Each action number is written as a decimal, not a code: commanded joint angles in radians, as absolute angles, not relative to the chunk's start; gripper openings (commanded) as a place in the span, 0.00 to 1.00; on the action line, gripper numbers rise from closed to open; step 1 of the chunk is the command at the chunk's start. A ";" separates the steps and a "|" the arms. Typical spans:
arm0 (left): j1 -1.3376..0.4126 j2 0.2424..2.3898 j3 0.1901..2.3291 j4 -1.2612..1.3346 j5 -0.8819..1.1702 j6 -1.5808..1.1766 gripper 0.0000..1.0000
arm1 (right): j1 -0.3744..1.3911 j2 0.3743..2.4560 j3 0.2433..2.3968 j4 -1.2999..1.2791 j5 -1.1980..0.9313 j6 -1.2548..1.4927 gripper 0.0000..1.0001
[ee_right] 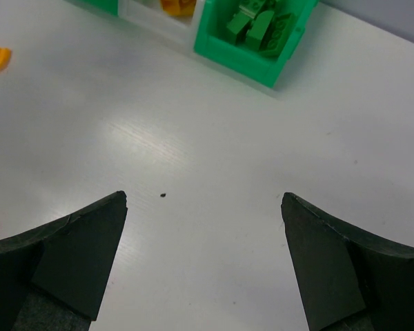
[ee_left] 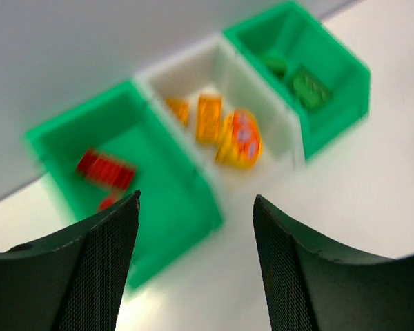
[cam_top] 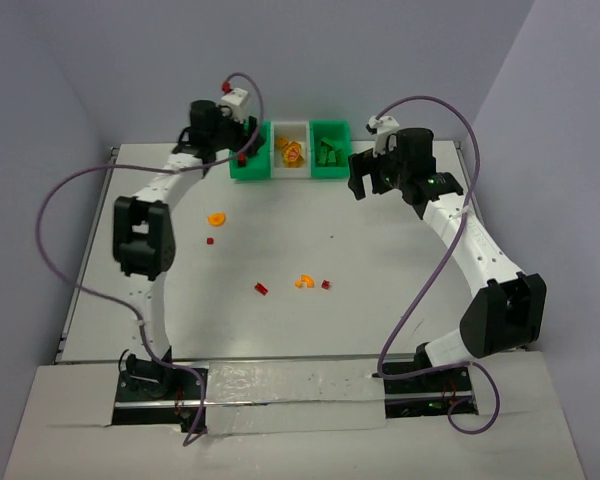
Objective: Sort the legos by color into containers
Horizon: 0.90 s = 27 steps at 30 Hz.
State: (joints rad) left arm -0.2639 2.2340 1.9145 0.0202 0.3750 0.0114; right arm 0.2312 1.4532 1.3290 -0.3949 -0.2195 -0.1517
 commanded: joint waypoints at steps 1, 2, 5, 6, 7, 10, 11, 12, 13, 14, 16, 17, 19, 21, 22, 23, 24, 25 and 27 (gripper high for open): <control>-0.121 1.897 1.764 -0.274 0.655 0.247 0.72 | 0.238 1.421 1.312 -0.453 -0.283 -0.197 1.00; -0.087 1.865 1.704 -0.354 0.678 0.296 0.72 | 0.238 1.421 1.306 -0.451 -0.286 -0.199 1.00; -0.038 1.794 1.601 -0.515 0.681 0.461 0.73 | 0.239 1.436 1.298 -0.441 -0.295 -0.195 1.00; -0.028 1.787 1.568 -0.575 0.674 0.497 0.74 | 0.239 1.446 1.298 -0.439 -0.297 -0.191 1.00; -0.026 1.788 1.554 -0.589 0.665 0.502 0.76 | 0.239 1.451 1.299 -0.439 -0.300 -0.188 1.00; -0.028 1.855 1.552 -0.659 0.667 0.530 0.83 | 0.239 1.469 1.310 -0.448 -0.310 -0.175 1.00; -0.028 1.875 1.563 -0.674 0.672 0.534 0.85 | 0.241 1.471 1.310 -0.454 -0.310 -0.173 1.00; -0.028 1.898 1.572 -0.690 0.673 0.543 0.86 | 0.239 1.471 1.313 -0.460 -0.310 -0.173 1.00; -0.030 1.927 1.590 -0.712 0.684 0.556 0.88 | 0.239 1.467 1.309 -0.465 -0.307 -0.175 1.00; -0.033 1.943 1.595 -0.720 0.684 0.574 0.89 | 0.239 1.463 1.305 -0.465 -0.304 -0.177 1.00; -0.039 1.960 1.584 -0.709 0.661 0.585 0.90 | 0.239 1.456 1.293 -0.464 -0.298 -0.186 1.00; -0.044 1.966 1.567 -0.683 0.645 0.587 0.90 | 0.239 1.451 1.289 -0.463 -0.296 -0.188 1.00; -0.051 1.983 1.551 -0.655 0.611 0.625 0.90 | 0.239 1.448 1.281 -0.463 -0.291 -0.191 1.00; -0.058 2.004 1.548 -0.638 0.592 0.656 0.90 | 0.239 1.449 1.277 -0.467 -0.291 -0.191 1.00; -0.060 2.016 1.550 -0.632 0.583 0.668 0.90 | 0.240 1.452 1.276 -0.467 -0.292 -0.190 1.00; -0.061 2.025 1.553 -0.630 0.578 0.676 0.90 | 0.240 1.453 1.276 -0.468 -0.293 -0.190 1.00; -0.062 2.043 1.562 -0.630 0.573 0.691 0.90 | 0.240 1.456 1.276 -0.470 -0.292 -0.191 1.00; -0.063 2.060 1.570 -0.636 0.564 0.705 0.89 | 0.240 1.458 1.277 -0.471 -0.291 -0.192 1.00; -0.063 2.085 1.579 -0.641 0.555 0.738 0.89 | 0.239 1.460 1.280 -0.474 -0.290 -0.193 1.00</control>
